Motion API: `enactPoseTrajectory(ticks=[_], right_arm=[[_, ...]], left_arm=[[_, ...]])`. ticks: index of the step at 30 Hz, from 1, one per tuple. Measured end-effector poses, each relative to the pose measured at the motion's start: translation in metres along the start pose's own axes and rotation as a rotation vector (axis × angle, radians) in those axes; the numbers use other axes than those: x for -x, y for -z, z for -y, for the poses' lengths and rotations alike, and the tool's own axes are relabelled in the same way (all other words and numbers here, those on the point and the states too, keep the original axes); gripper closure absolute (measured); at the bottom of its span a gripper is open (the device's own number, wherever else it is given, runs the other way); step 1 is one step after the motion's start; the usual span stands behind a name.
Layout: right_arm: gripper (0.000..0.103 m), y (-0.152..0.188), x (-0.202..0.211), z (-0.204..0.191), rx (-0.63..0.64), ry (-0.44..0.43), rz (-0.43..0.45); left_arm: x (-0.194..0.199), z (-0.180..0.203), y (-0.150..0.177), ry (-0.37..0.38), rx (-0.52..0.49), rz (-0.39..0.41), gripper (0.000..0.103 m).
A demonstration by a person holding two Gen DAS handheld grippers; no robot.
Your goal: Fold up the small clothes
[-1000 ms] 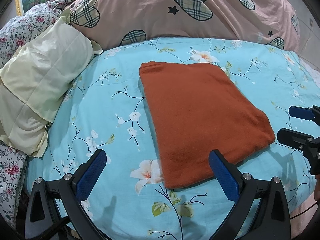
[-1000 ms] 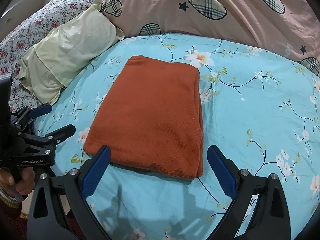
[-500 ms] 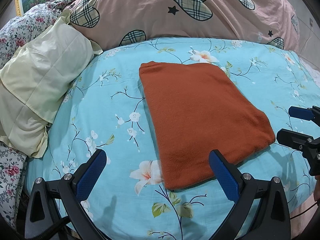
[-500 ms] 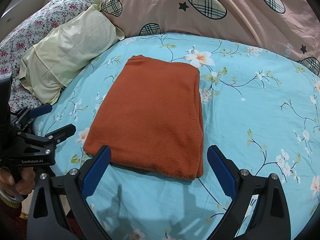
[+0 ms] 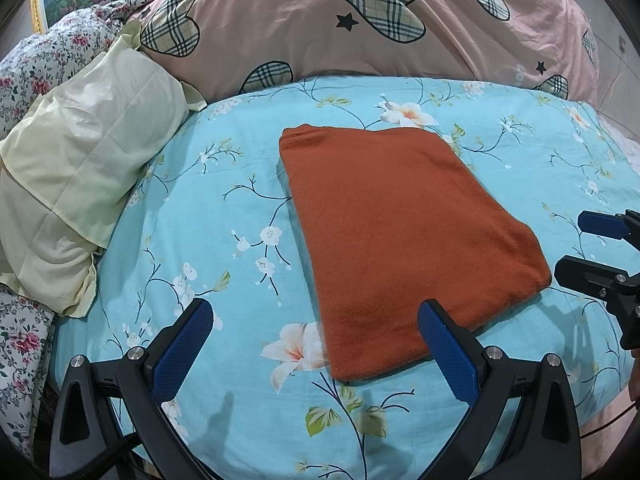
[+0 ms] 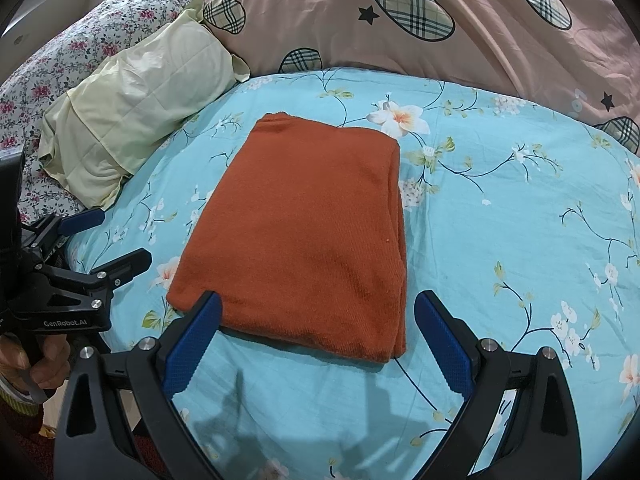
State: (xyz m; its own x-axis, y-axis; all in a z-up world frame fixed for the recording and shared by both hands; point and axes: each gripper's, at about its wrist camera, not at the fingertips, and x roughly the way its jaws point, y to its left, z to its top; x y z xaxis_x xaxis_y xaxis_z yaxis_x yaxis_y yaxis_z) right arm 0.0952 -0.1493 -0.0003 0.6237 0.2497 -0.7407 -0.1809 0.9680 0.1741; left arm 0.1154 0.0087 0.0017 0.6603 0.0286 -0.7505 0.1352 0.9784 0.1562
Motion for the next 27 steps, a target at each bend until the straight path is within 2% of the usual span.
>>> enactPoseTrajectory(ticks=[9, 17, 27], right_arm=[[0.006, -0.006, -0.005, 0.002, -0.002, -0.010, -0.004], [0.006, -0.022, -0.029, 0.013, -0.026, -0.019, -0.019], [0.006, -0.024, -0.050, 0.017, -0.045, -0.030, -0.043]], left_arm=[[-0.005, 0.000, -0.005, 0.001, 0.001, 0.000, 0.001], [-0.031, -0.009, -0.019, -0.001, 0.031, -0.005, 0.001], [-0.053, -0.021, -0.024, -0.006, 0.065, -0.035, 0.001]])
